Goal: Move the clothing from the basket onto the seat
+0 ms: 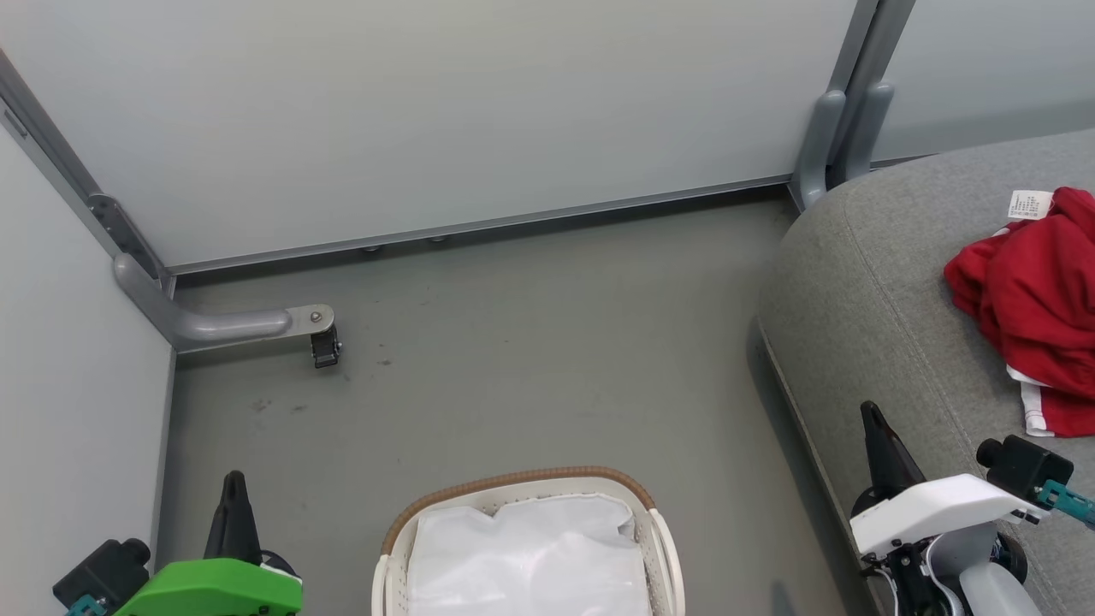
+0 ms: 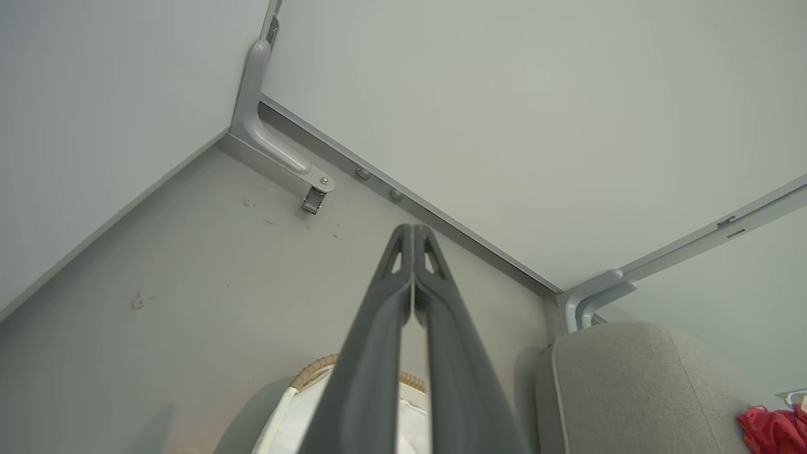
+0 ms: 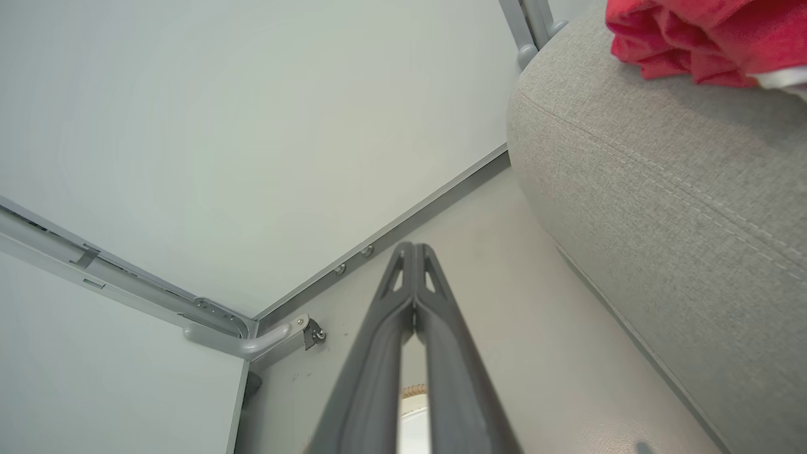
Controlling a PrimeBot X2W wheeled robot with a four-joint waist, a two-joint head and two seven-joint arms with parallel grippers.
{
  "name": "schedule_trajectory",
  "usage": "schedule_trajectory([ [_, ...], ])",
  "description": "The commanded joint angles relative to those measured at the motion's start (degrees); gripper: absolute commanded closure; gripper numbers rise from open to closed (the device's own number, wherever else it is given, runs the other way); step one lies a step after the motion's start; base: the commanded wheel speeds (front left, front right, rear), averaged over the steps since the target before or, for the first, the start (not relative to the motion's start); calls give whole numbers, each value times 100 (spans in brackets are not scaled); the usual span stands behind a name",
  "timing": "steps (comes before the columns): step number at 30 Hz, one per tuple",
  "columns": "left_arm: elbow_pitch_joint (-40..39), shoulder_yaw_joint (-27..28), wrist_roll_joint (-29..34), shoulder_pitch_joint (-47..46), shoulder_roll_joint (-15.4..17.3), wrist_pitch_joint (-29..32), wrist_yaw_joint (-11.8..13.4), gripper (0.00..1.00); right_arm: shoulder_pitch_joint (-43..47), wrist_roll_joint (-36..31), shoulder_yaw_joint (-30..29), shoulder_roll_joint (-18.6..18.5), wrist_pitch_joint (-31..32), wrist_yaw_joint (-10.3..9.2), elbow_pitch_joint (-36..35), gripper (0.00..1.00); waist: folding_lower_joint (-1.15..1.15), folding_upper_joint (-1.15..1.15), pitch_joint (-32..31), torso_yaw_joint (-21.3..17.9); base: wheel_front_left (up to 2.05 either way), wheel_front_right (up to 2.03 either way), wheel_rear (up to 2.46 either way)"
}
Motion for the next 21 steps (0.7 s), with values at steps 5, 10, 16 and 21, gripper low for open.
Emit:
schedule_trajectory([
  [5, -116, 46, -486, -205, 32, 130, -58, 100, 8, 521, -76, -20, 126, -2, -148, 100, 0, 0, -15, 8, 0, 0, 0],
  [10, -139, 70, -869, -239, 34, 238, -74, 100, 14, 916, -122, -15, 231, -2, -195, 100, 0, 0, -29, 16, 0, 0, 0],
  [16, -168, 96, -1276, -279, 37, 350, -94, 100, 25, 1333, -171, -10, 343, -3, -244, 100, 0, 0, -46, 25, 0, 0, 0],
  [21, -191, 115, -1585, -312, 39, 435, -101, 100, 33, 1655, -207, -6, 431, -3, -283, 100, 0, 0, -59, 32, 0, 0, 0],
])
